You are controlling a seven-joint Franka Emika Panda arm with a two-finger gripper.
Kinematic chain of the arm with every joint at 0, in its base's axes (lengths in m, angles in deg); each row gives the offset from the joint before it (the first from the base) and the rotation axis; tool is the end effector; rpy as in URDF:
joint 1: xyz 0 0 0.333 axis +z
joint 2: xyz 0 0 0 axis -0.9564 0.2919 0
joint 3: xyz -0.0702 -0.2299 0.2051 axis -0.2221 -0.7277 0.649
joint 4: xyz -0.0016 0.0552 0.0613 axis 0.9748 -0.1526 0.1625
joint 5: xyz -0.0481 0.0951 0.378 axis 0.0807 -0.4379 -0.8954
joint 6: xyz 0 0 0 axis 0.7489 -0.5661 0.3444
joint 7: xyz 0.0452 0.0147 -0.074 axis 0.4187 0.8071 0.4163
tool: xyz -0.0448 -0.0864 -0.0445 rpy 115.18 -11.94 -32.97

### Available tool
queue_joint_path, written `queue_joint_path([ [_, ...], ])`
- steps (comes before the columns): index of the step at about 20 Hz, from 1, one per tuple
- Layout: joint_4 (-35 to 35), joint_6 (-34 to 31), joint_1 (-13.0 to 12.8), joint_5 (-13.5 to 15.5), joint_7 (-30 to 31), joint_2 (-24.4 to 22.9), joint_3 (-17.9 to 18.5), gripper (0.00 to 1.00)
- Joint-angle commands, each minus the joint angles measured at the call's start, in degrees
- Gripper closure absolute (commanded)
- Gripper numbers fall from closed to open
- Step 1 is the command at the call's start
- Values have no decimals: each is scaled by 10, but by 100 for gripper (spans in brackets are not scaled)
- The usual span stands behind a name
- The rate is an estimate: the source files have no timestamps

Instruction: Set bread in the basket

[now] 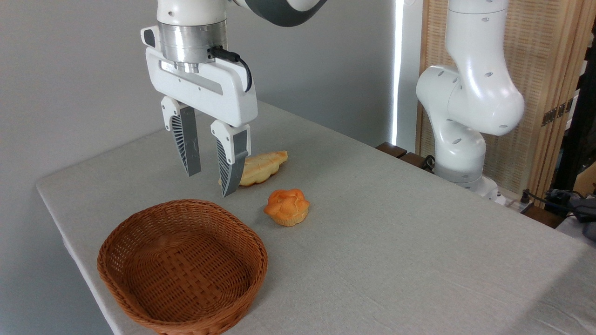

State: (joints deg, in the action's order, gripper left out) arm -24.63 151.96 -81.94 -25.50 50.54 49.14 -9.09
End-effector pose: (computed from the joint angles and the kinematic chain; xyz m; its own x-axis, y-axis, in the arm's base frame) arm 0.5705 -0.0618 0.5842 0.8069 -0.5713 0.1500 -0.5763 -0.8172 -0.0122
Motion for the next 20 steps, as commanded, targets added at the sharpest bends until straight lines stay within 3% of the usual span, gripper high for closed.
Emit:
queue_joint_path([
  [1, 10, -3, 7, 7, -2, -3, -18, 0],
  [20, 16, -8, 7, 8, 0, -2, -18, 0],
])
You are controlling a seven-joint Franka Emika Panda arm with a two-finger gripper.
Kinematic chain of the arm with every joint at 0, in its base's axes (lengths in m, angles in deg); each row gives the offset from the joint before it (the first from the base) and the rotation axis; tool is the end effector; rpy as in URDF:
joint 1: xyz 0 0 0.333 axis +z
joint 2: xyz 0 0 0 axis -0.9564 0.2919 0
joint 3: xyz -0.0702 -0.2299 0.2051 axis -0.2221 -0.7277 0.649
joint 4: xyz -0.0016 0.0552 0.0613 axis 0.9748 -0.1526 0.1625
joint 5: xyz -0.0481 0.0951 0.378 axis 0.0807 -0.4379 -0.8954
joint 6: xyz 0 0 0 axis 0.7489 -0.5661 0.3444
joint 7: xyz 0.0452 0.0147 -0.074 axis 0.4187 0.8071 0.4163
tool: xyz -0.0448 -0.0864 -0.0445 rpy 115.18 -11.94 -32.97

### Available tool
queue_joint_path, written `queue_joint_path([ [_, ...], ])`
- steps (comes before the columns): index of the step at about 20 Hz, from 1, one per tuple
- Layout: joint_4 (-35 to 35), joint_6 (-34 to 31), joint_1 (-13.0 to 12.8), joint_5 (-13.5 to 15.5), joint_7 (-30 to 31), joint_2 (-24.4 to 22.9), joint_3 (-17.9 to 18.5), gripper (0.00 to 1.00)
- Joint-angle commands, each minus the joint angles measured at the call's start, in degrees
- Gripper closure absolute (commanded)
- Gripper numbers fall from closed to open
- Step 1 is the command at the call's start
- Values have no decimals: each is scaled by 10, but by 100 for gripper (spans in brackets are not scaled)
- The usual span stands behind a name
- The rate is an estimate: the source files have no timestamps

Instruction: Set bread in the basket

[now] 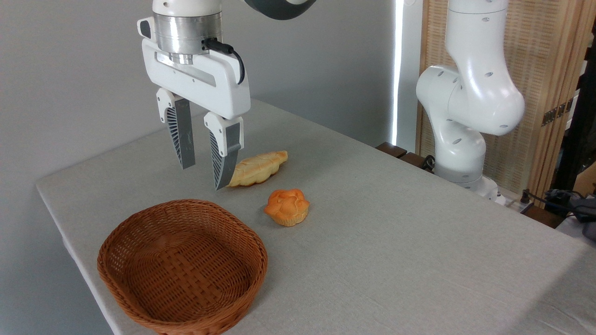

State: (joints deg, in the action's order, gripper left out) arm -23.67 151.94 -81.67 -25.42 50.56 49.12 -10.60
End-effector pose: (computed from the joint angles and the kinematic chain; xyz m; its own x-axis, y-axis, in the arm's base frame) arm 0.5699 -0.0744 0.5926 0.7921 -0.5877 0.1650 -0.5931 -0.8049 -0.0193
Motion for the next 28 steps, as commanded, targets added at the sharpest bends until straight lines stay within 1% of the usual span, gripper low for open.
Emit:
queue_joint_path([
  [1, 6, -7, 5, 7, 0, -2, -3, 0],
  [21, 5, -10, -1, 7, -8, 0, -4, 0],
  [23, 5, -19, -1, 7, -8, 0, -7, 0],
  [24, 5, -22, -1, 6, -8, 0, -15, 0],
  [28, 2, -22, -1, 7, -7, 1, -20, 0],
])
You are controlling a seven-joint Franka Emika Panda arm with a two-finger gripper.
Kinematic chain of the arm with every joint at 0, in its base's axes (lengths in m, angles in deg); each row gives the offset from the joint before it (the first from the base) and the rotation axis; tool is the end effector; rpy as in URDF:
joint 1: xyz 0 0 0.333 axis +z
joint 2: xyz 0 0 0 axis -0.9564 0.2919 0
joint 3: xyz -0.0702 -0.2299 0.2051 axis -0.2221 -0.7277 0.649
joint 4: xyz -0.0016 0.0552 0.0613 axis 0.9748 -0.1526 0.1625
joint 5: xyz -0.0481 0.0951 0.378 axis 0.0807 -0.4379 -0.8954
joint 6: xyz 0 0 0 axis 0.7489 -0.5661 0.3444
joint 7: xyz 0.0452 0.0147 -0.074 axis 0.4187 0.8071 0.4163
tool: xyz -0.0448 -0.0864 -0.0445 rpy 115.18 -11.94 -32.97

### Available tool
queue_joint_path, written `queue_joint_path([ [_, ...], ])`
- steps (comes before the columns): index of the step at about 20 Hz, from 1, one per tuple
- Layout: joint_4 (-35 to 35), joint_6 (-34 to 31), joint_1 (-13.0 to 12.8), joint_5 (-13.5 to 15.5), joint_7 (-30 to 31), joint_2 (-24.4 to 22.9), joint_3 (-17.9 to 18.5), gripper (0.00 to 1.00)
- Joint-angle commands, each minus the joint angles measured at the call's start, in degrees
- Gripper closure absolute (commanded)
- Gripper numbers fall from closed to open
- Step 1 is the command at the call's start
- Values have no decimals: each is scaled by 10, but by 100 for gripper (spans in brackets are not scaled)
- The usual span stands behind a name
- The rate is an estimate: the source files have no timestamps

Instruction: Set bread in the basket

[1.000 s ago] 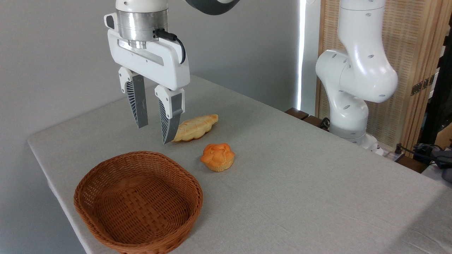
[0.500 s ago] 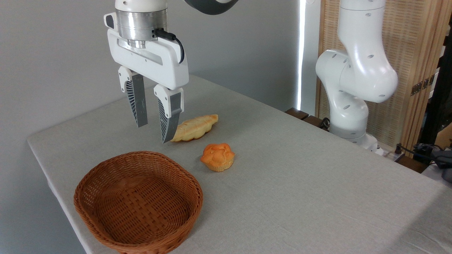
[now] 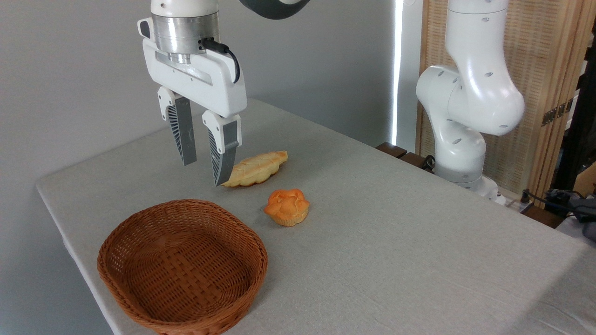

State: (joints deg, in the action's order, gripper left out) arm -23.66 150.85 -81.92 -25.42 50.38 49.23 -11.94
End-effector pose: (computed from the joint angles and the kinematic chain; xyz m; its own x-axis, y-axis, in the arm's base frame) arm 0.5663 -0.0902 0.5897 0.7760 -0.6134 0.1472 -0.6190 -0.7853 -0.0096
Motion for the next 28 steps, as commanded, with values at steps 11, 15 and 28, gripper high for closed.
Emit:
queue_joint_path([
  [11, -38, -11, -16, 8, -15, -7, -22, 0],
  [15, -54, -11, -21, 13, -34, -14, -22, 0],
  [28, -113, -65, -107, 15, -38, -18, -22, 0],
])
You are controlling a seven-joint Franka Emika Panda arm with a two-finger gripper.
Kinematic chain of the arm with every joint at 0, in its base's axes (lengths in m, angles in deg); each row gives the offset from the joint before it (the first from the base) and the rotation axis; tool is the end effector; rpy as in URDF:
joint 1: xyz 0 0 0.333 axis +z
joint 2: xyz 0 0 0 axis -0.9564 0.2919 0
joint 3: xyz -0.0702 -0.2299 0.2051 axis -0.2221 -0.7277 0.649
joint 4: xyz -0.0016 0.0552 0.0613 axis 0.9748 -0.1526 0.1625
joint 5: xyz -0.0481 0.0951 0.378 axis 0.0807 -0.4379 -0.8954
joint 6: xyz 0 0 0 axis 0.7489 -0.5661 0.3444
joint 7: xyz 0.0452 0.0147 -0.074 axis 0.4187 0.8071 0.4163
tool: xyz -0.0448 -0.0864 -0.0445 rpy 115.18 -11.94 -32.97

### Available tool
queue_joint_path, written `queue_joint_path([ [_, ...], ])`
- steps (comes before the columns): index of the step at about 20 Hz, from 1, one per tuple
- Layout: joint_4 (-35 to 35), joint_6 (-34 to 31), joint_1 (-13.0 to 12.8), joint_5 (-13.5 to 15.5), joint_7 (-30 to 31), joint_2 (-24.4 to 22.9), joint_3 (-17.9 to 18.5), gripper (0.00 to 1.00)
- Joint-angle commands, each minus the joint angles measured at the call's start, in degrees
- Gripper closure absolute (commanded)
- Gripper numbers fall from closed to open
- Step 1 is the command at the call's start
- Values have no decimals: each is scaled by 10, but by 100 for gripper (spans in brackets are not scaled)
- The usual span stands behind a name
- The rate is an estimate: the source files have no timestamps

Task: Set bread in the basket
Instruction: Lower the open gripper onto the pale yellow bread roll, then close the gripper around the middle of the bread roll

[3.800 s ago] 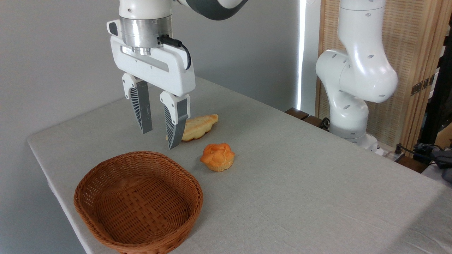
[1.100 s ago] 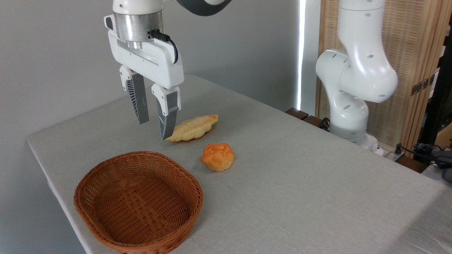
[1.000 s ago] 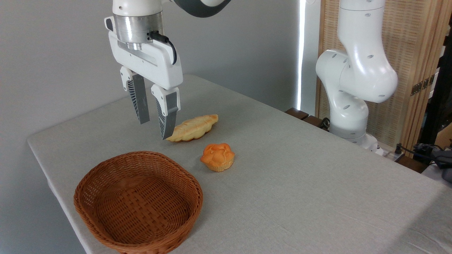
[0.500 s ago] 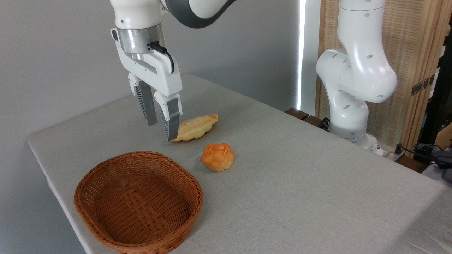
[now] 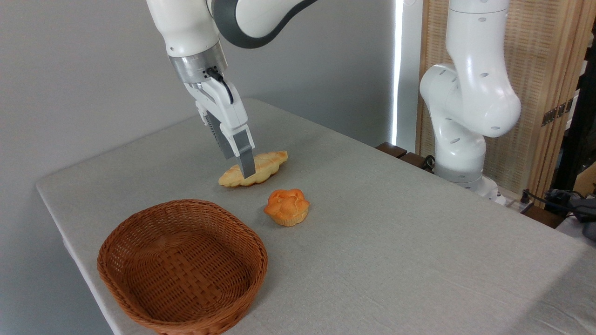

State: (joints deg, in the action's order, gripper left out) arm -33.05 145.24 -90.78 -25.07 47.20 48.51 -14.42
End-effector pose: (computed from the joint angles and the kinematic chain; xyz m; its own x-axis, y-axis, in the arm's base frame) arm 0.5092 -0.1910 0.5092 0.6031 -0.7955 -0.0585 -0.7865 -0.6053 0.1227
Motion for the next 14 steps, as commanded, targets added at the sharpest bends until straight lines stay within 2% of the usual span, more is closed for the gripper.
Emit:
queue_joint_path([
  [1, -23, -9, -24, 13, -5, -10, 2, 0],
  [3, -34, -8, -40, 20, 4, -7, 2, 0],
  [5, -40, -1, -54, 27, 49, -6, 2, 0],
  [9, -41, 1, -79, 32, 87, -5, 3, 0],
  [13, -41, 11, -83, 68, 96, 8, 2, 0],
  [14, -45, 25, -83, 69, 100, 14, 2, 0],
])
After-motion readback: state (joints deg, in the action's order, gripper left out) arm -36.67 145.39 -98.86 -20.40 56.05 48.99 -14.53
